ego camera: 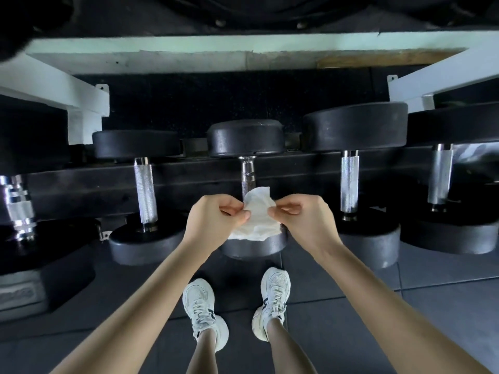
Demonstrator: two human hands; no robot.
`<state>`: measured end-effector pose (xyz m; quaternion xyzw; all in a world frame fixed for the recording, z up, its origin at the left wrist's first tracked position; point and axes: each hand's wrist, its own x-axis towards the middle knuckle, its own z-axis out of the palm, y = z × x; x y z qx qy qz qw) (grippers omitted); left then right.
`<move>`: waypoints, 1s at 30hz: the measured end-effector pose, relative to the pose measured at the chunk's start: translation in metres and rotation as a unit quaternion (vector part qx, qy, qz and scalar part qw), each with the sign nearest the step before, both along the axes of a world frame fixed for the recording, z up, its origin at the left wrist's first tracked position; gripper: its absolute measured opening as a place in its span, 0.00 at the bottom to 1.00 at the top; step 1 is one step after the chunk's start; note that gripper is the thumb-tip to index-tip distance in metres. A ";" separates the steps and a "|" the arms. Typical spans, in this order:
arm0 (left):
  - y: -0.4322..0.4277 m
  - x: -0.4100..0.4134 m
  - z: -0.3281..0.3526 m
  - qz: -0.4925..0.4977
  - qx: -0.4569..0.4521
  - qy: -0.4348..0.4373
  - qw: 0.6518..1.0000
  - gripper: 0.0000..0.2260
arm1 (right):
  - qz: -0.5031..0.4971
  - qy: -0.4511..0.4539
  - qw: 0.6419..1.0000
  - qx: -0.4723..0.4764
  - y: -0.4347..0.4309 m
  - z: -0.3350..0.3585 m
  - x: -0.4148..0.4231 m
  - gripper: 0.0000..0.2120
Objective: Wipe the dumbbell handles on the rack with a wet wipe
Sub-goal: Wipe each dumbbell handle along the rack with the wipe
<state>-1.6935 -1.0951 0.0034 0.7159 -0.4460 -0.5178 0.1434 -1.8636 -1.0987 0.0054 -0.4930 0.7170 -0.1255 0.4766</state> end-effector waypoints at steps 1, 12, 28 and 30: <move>0.004 0.001 0.008 0.008 -0.004 0.011 1.000 0.04 | -0.008 -0.017 1.000 0.007 0.001 0.007 -0.003 0.06; 0.024 0.089 0.061 0.048 0.013 -0.013 0.999 0.03 | -0.002 -0.153 0.987 0.056 0.010 0.049 0.075 0.06; 0.006 0.222 -0.028 0.065 0.020 -0.022 0.997 0.06 | 0.064 0.234 0.968 -0.068 -0.015 -0.034 0.195 0.17; 0.000 0.223 -0.044 0.089 0.025 -0.010 0.996 0.06 | 0.067 0.208 0.975 -0.041 -0.022 -0.055 0.210 0.12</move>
